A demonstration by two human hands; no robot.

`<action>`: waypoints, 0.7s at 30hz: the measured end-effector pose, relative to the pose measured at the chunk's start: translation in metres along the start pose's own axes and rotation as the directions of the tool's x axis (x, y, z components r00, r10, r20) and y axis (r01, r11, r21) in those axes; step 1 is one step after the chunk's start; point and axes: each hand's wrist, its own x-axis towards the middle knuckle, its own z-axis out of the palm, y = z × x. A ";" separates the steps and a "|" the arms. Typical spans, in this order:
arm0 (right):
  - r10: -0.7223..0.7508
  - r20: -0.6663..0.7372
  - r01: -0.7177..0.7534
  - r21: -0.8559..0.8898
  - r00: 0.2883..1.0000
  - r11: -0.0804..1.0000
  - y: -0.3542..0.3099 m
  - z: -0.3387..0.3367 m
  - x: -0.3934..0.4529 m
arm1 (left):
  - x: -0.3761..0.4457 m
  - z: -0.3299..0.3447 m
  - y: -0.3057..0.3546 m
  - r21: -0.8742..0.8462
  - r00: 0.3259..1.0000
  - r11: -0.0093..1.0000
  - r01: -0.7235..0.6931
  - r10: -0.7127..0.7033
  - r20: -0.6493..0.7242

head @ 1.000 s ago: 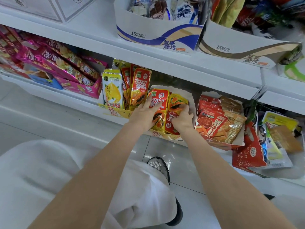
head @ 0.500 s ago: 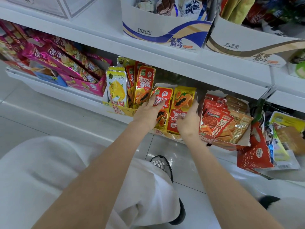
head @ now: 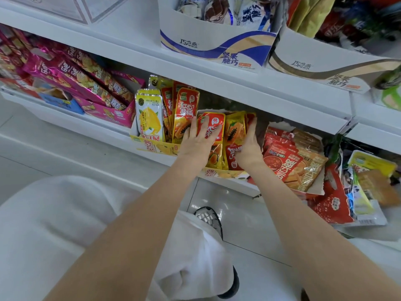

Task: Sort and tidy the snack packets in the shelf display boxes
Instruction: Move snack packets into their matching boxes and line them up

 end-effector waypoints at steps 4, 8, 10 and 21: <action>-0.101 -0.061 0.093 -0.127 0.993 0.988 0.000 0.000 -0.005 | 0.001 -0.003 0.004 -0.005 0.999 0.999 0.033 -0.033 0.024; -0.311 0.000 0.265 -0.526 0.950 0.809 0.009 0.000 -0.013 | -0.001 -0.003 0.004 0.006 1.000 1.000 -0.008 0.008 0.013; -0.268 0.069 0.250 -0.637 0.961 0.729 0.011 -0.003 -0.009 | -0.001 -0.003 0.004 -0.017 0.998 0.999 -0.043 0.044 0.049; -0.114 0.256 0.269 -0.725 0.960 0.634 0.017 -0.007 0.011 | 0.001 -0.011 -0.003 -0.056 0.963 0.993 -0.105 0.115 0.245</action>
